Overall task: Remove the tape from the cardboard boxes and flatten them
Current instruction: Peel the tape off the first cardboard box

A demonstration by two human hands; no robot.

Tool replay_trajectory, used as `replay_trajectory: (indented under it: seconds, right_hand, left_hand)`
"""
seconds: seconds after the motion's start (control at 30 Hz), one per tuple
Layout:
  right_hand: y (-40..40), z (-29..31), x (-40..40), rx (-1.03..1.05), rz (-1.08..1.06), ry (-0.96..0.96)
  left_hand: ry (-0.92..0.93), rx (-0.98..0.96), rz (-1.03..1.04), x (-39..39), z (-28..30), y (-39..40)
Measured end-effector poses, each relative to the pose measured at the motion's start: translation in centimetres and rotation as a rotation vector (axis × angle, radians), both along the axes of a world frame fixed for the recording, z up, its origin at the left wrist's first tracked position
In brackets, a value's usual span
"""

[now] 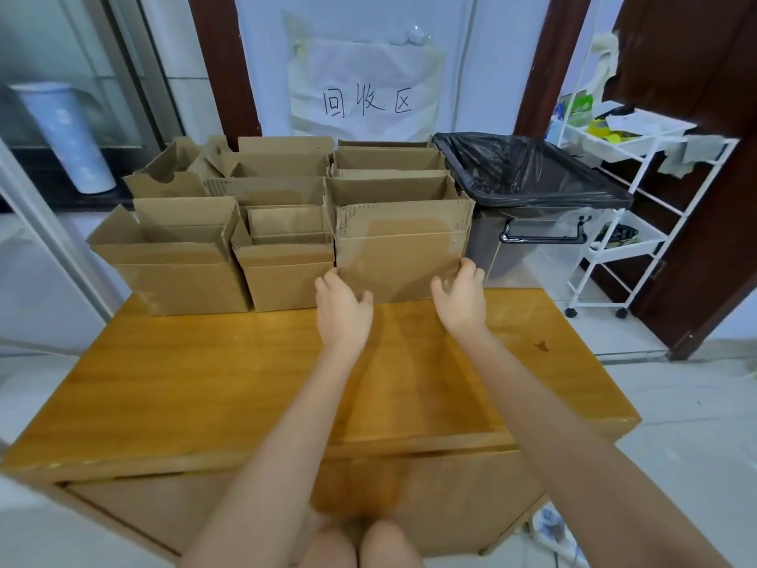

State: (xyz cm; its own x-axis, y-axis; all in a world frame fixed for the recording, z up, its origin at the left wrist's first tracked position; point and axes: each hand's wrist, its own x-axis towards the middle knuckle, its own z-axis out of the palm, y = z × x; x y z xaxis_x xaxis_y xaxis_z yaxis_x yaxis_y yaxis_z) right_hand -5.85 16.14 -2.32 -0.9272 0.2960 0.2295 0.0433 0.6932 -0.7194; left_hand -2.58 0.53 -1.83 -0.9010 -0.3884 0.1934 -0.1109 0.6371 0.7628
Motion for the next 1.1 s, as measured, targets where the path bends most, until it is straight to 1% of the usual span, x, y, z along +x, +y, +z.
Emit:
replay_trajectory:
  seconds: [0.17, 0.27, 0.4, 0.57, 0.7, 0.8, 1.0, 1.1]
  right_hand:
    - [0.3, -0.2, -0.6, -0.08, -0.035, 0.067]
    - [0.6, -0.2, -0.9, -0.133, 0.009, 0.049]
    - [0.9, -0.7, -1.0, -0.167, 0.04, 0.049]
    - [1.5, -0.6, -1.1, -0.205, 0.054, 0.047]
    - [1.9, -0.6, -0.3, -0.212, 0.079, 0.066]
    - [2.2, -0.9, 0.2, -0.298, 0.101, 0.094]
    - [2.4, -0.5, 2.3, -0.419, 0.143, 0.093]
    - [2.5, -0.3, 3.6, -0.422, 0.137, 0.112]
  left_hand:
    - [0.039, 0.024, 0.011, -0.6, -0.1, -0.5]
    - [0.043, 0.009, 0.042, -0.8, 0.1, -0.7]
    - [0.071, 0.075, 0.028, -0.7, -0.1, -1.1]
    - [0.098, 0.1, 0.01, -0.4, -0.1, -1.4]
    - [0.088, 0.189, -0.019, -0.1, -0.4, -1.8]
    - [0.115, 0.277, -0.041, 0.5, -0.4, -2.1]
    - [0.145, 0.194, -0.129, 2.1, 0.0, -2.9]
    - [0.17, 0.234, -0.14, 3.2, 0.3, -3.0]
